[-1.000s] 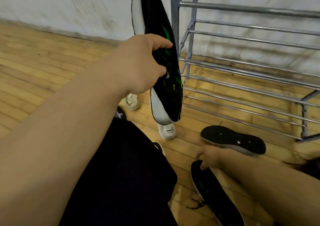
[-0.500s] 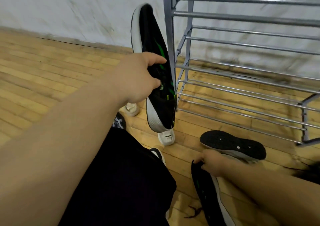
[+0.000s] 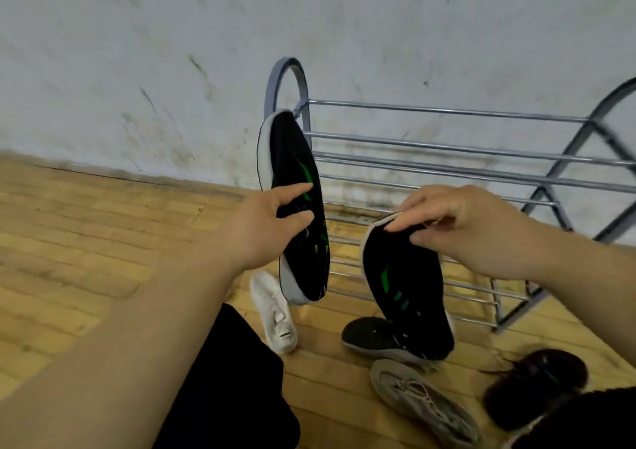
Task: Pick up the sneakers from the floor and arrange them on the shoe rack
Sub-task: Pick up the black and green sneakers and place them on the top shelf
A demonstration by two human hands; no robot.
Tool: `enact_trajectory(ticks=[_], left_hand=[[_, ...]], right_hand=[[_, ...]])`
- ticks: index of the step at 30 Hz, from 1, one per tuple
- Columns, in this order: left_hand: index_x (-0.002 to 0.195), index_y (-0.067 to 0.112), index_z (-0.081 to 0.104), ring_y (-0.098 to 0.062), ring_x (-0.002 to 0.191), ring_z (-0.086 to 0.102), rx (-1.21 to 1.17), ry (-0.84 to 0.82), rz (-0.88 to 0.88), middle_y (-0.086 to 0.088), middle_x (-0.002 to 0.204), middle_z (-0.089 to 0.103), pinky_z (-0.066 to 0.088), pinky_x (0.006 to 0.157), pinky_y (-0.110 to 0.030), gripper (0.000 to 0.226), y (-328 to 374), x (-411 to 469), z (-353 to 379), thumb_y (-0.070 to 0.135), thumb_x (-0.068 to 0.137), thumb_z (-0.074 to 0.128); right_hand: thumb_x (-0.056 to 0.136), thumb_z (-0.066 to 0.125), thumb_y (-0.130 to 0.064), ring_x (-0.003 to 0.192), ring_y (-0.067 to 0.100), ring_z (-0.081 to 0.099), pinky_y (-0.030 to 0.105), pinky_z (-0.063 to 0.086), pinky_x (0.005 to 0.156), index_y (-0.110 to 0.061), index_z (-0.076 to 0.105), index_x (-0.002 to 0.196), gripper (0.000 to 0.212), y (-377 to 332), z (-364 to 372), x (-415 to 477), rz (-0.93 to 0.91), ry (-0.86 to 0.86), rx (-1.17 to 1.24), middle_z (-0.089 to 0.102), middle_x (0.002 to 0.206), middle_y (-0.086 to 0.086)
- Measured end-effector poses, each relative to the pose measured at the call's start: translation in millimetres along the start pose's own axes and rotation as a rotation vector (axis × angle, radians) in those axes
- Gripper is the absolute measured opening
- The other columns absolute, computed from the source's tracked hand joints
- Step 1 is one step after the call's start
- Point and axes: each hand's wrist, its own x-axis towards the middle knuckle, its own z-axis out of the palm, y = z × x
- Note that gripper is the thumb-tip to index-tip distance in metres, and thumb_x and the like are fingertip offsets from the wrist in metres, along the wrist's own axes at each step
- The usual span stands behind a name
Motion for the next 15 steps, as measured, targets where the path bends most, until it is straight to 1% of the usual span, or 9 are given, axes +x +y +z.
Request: enact_trajectory(ticks=[1,2,4,6,8,9,11,13,15], left_hand=[[0.145,0.051,0.050,-0.013,0.130,0.058,-0.061,-0.021,0.000,0.015,0.146,0.054,0.051,0.106,-0.033,0.053,7.1,-0.7,5.6,0.054,0.093,0.063],[0.144,0.055,0.049,-0.013,0.136,0.052,-0.114,-0.048,0.005,0.016,0.150,0.051,0.046,0.113,-0.040,0.058,14.5,-1.9,11.4,0.066,0.088,0.061],[0.142,0.064,0.043,-0.011,0.141,0.046,-0.215,-0.106,0.030,0.019,0.156,0.045,0.041,0.116,-0.045,0.069,28.1,-5.6,22.0,0.082,0.077,0.060],[0.143,0.069,0.033,-0.011,0.143,0.044,-0.266,-0.159,0.075,0.021,0.158,0.041,0.041,0.115,-0.049,0.084,38.3,-7.6,31.4,0.087,0.068,0.065],[0.151,0.065,0.021,-0.007,0.144,0.043,-0.280,-0.198,0.151,0.023,0.158,0.039,0.042,0.115,-0.042,0.094,46.1,-9.0,40.5,0.074,0.073,0.073],[0.155,0.060,0.016,0.001,0.141,0.043,-0.299,-0.214,0.180,0.026,0.155,0.040,0.044,0.112,-0.031,0.099,50.4,-9.7,44.7,0.062,0.077,0.078],[0.159,0.053,0.008,0.018,0.123,0.051,-0.330,-0.235,0.212,0.034,0.142,0.045,0.049,0.093,-0.011,0.108,56.9,-9.4,53.0,0.035,0.083,0.083],[0.160,0.050,0.006,0.020,0.109,0.058,-0.346,-0.224,0.222,0.035,0.132,0.051,0.050,0.081,-0.007,0.110,62.0,-6.9,60.3,0.016,0.087,0.081],[0.159,0.051,0.009,0.023,0.102,0.059,-0.370,-0.183,0.217,0.037,0.125,0.053,0.049,0.077,-0.005,0.102,66.7,-2.0,64.8,0.009,0.093,0.074]], right_hand=[[0.091,0.073,-0.002,0.101,0.002,0.065,0.011,0.046,0.081,-0.040,0.080,0.100,0.040,0.7,-4.9,-5.7,0.009,0.019,0.041,0.069,0.106,-0.019],[0.091,0.073,-0.001,0.100,0.003,0.067,0.013,0.047,0.082,-0.039,0.079,0.101,0.040,1.3,-9.2,-8.9,0.019,0.035,0.070,0.071,0.105,-0.017],[0.091,0.072,-0.002,0.092,0.004,0.070,0.014,0.049,0.079,-0.037,0.078,0.103,0.038,2.8,-17.4,-10.3,0.045,0.085,0.152,0.075,0.102,-0.010],[0.092,0.070,0.000,0.086,0.007,0.074,0.015,0.053,0.077,-0.034,0.078,0.105,0.038,0.9,-23.5,-12.7,0.075,0.135,0.295,0.079,0.094,-0.003],[0.092,0.069,0.001,0.093,0.017,0.076,0.022,0.058,0.083,-0.035,0.078,0.106,0.039,1.7,-23.7,-16.1,0.083,0.159,0.390,0.080,0.095,0.007],[0.092,0.069,0.001,0.096,0.022,0.076,0.026,0.059,0.087,-0.035,0.079,0.105,0.039,2.4,-22.4,-17.4,0.086,0.171,0.419,0.079,0.097,0.011],[0.093,0.066,0.004,0.098,0.028,0.076,0.031,0.061,0.087,-0.030,0.079,0.105,0.038,3.1,-19.5,-17.4,0.087,0.207,0.529,0.078,0.099,0.017],[0.093,0.064,0.007,0.099,0.028,0.076,0.032,0.062,0.085,-0.027,0.078,0.104,0.038,3.9,-17.1,-15.3,0.092,0.248,0.609,0.079,0.100,0.015],[0.091,0.066,0.007,0.102,0.025,0.075,0.033,0.060,0.091,-0.028,0.079,0.101,0.038,5.8,-18.0,-12.4,0.080,0.304,0.649,0.079,0.103,0.011]])
